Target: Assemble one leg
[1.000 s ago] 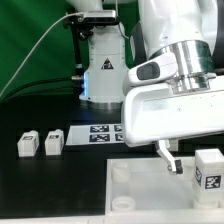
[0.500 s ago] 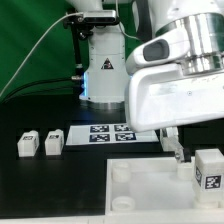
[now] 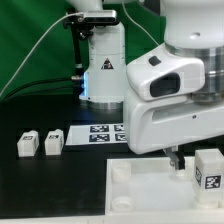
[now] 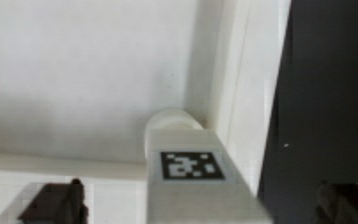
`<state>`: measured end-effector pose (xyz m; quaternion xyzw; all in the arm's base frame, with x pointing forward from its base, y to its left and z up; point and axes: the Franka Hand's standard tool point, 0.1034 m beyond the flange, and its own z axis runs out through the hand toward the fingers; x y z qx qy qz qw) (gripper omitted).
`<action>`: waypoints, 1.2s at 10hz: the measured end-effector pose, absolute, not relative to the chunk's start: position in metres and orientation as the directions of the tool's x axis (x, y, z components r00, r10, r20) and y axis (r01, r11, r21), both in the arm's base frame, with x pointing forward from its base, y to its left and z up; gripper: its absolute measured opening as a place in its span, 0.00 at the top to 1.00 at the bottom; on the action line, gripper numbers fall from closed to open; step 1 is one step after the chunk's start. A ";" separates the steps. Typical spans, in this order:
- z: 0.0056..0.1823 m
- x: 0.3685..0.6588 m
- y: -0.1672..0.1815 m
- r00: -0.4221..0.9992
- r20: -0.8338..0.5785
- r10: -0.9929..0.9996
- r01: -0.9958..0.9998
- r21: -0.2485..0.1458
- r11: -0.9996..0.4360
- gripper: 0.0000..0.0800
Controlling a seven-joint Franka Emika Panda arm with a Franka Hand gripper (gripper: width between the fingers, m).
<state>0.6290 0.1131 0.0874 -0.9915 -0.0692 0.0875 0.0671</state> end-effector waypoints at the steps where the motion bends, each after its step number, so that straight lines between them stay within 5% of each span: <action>1: 0.086 0.632 0.113 0.977 -0.162 0.142 0.119 -0.144 -0.982 0.19; 4: 0.083 0.633 0.113 0.983 -0.124 0.137 0.119 -0.139 -0.983 0.19; 6: 0.082 0.633 0.113 0.983 -0.125 0.137 0.119 -0.139 -0.983 0.58; 9: 0.082 0.633 0.112 0.988 -0.126 0.089 0.072 -0.133 -0.989 0.63; 12: 0.081 0.629 0.110 0.905 -0.117 -0.410 -0.422 -0.112 -0.900 0.63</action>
Offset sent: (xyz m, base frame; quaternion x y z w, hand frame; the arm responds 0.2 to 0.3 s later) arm 0.0000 0.0000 0.0000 0.0000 0.0000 0.0000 1.0000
